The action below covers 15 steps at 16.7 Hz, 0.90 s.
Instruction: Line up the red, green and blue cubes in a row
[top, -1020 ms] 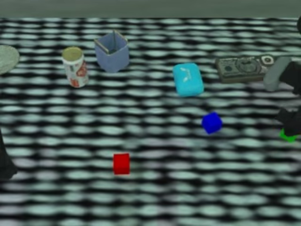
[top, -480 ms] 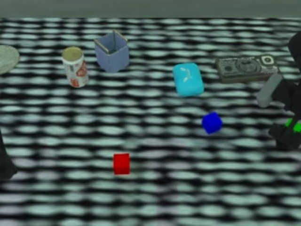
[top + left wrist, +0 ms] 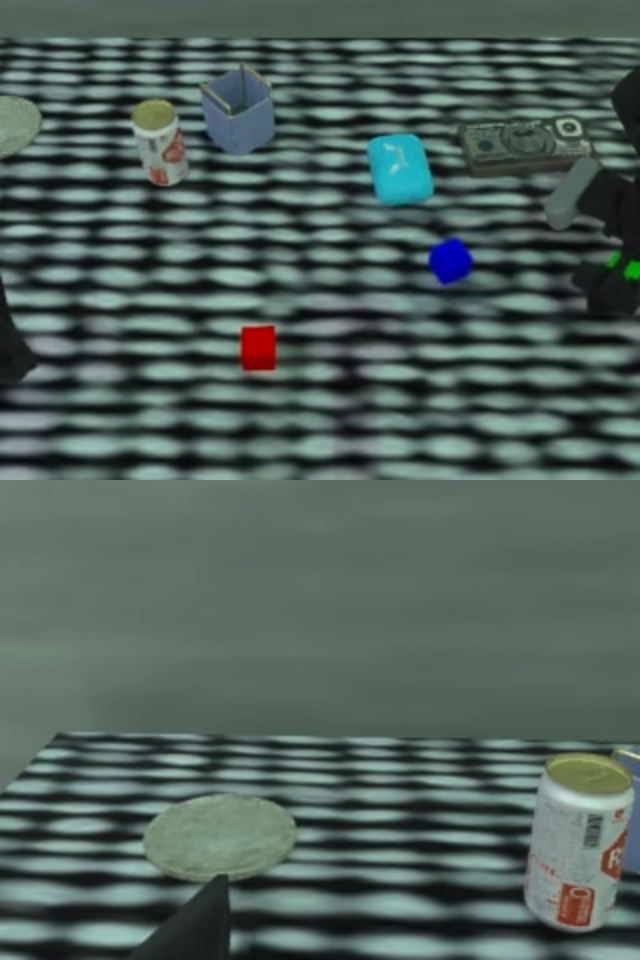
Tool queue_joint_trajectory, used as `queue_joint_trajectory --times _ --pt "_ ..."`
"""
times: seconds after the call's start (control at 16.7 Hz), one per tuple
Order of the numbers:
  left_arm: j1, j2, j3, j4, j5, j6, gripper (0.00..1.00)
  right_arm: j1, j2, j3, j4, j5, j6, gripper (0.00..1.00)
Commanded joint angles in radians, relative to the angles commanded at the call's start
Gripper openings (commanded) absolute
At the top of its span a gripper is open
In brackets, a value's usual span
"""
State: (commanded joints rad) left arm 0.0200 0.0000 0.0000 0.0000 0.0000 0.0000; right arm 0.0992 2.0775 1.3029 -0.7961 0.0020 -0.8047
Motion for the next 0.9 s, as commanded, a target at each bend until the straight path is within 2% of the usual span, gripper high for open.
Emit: queue_joint_trajectory --times 0.36,0.84,0.9 --pt "0.0 0.0 0.0 0.0 0.0 0.0 1.0 0.0 0.0 0.0 0.0 0.0 0.0 0.02" --pt "0.0 0.0 0.0 0.0 0.0 0.0 1.0 0.0 0.0 0.0 0.0 0.0 0.0 0.0" --pt "0.0 0.0 0.0 0.0 0.0 0.0 1.0 0.0 -0.028 0.004 -0.022 -0.01 0.013 0.0"
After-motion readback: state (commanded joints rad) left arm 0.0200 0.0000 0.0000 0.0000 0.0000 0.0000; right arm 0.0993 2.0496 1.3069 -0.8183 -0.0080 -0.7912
